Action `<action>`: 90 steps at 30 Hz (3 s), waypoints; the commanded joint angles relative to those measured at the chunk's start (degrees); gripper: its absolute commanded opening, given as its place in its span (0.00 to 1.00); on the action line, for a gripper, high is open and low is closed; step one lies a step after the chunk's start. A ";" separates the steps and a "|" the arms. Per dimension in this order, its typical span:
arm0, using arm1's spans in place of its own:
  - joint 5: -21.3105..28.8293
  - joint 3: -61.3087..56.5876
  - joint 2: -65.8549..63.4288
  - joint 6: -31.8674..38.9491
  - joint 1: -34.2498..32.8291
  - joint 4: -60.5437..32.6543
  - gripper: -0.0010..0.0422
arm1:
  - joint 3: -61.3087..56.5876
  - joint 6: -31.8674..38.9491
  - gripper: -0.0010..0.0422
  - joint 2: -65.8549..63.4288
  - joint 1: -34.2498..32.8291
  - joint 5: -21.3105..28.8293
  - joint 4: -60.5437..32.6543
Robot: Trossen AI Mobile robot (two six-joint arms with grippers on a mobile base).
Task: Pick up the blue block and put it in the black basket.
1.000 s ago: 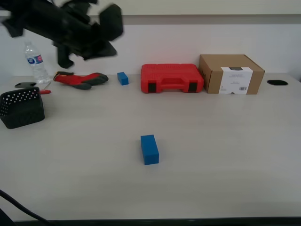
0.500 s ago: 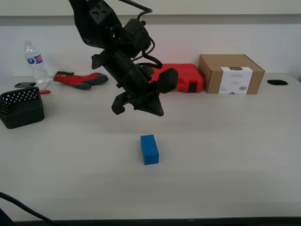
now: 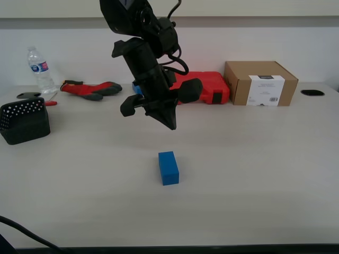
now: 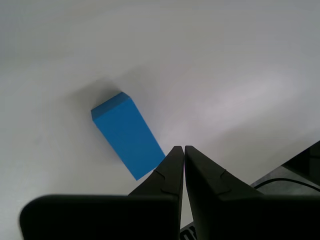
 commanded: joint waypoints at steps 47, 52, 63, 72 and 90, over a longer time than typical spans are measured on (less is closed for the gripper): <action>-0.02 0.07 -0.33 0.00 -0.02 -1.20 0.02 | 32.81 24.48 0.02 28.89 -2.51 -8.55 -35.80; -0.02 0.07 -0.33 0.00 -0.02 -1.33 0.02 | 32.02 29.90 0.02 10.36 0.72 -31.34 -34.86; -0.02 0.07 -0.33 0.00 -0.02 -1.31 0.02 | 23.39 34.03 0.02 -10.80 43.39 -28.41 -28.20; -0.02 0.07 -0.33 -0.02 -0.02 -1.31 0.02 | 2.16 33.75 0.02 -9.79 60.65 -18.67 -2.60; -0.02 0.07 -0.33 0.00 -0.02 -1.27 0.02 | 11.85 34.05 0.02 7.19 60.02 -18.82 10.38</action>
